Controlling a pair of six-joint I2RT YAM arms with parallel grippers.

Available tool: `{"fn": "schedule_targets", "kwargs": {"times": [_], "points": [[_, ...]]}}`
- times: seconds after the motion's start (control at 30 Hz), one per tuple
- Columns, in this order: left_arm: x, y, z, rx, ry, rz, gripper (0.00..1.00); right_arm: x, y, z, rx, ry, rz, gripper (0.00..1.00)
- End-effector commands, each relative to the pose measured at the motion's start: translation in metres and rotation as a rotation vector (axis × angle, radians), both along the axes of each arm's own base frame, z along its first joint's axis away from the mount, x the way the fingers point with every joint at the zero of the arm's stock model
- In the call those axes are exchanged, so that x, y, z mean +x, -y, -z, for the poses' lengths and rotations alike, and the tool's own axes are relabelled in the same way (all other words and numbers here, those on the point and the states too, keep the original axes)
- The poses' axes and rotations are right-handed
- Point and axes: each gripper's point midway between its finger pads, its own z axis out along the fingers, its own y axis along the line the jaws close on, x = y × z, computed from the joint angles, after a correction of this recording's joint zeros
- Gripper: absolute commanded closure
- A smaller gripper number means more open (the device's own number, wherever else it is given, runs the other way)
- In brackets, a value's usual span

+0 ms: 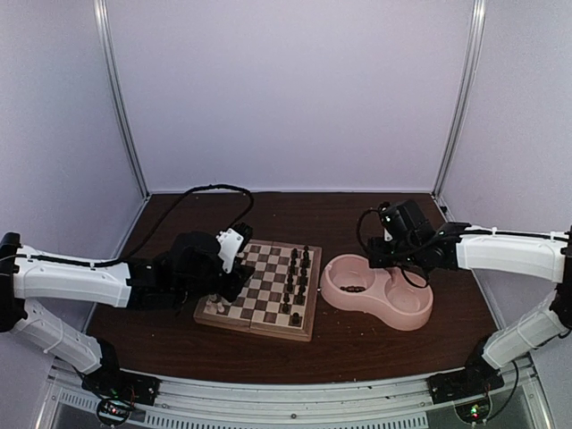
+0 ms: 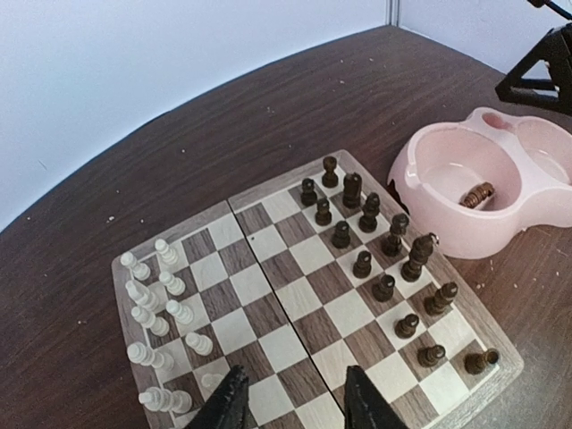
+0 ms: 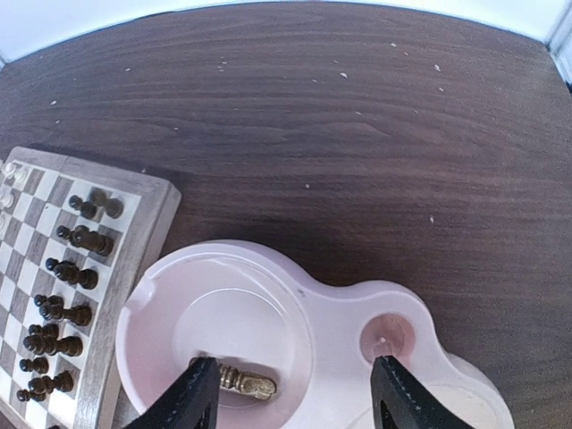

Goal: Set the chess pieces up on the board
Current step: Adjust the chess pile in the storage box, then pick up the chess pile from the storage box.

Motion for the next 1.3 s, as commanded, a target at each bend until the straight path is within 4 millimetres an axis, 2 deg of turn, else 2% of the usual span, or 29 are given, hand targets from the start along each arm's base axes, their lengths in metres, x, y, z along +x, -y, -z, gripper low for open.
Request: {"fn": "schedule_targets", "kwargs": {"times": [0.0,0.17,0.33,0.43,0.63,0.77,0.97,1.17,1.27], "points": [[0.028,0.012,-0.039,-0.075,0.089,-0.054,0.62,0.009,-0.031,-0.014,0.044,-0.006,-0.124,0.44],[0.043,0.022,-0.044,-0.087,0.121,-0.053,0.63,0.017,-0.049,0.017,-0.071,-0.2,-0.182,0.42],[0.044,0.02,-0.038,-0.057,0.122,-0.048,0.63,0.026,-0.031,0.028,-0.139,-0.197,-0.129,0.4],[0.039,0.017,-0.037,-0.059,0.12,-0.036,0.63,0.026,-0.035,0.043,-0.116,-0.237,-0.156,0.43],[0.037,0.013,-0.039,-0.066,0.129,-0.035,0.62,0.017,-0.06,0.068,-0.056,-0.349,-0.258,0.5],[0.037,0.017,-0.035,-0.059,0.118,-0.027,0.63,0.011,-0.066,0.081,-0.061,-0.415,-0.298,0.53],[0.038,0.021,-0.03,-0.048,0.102,-0.021,0.63,-0.008,-0.084,0.098,-0.016,-0.557,-0.387,0.45],[0.039,0.02,-0.03,-0.04,0.104,-0.024,0.63,-0.029,-0.059,0.123,-0.141,-0.694,-0.355,0.5],[0.037,0.022,-0.029,-0.046,0.097,-0.013,0.63,-0.041,-0.057,0.118,-0.166,-0.716,-0.377,0.51]]}}
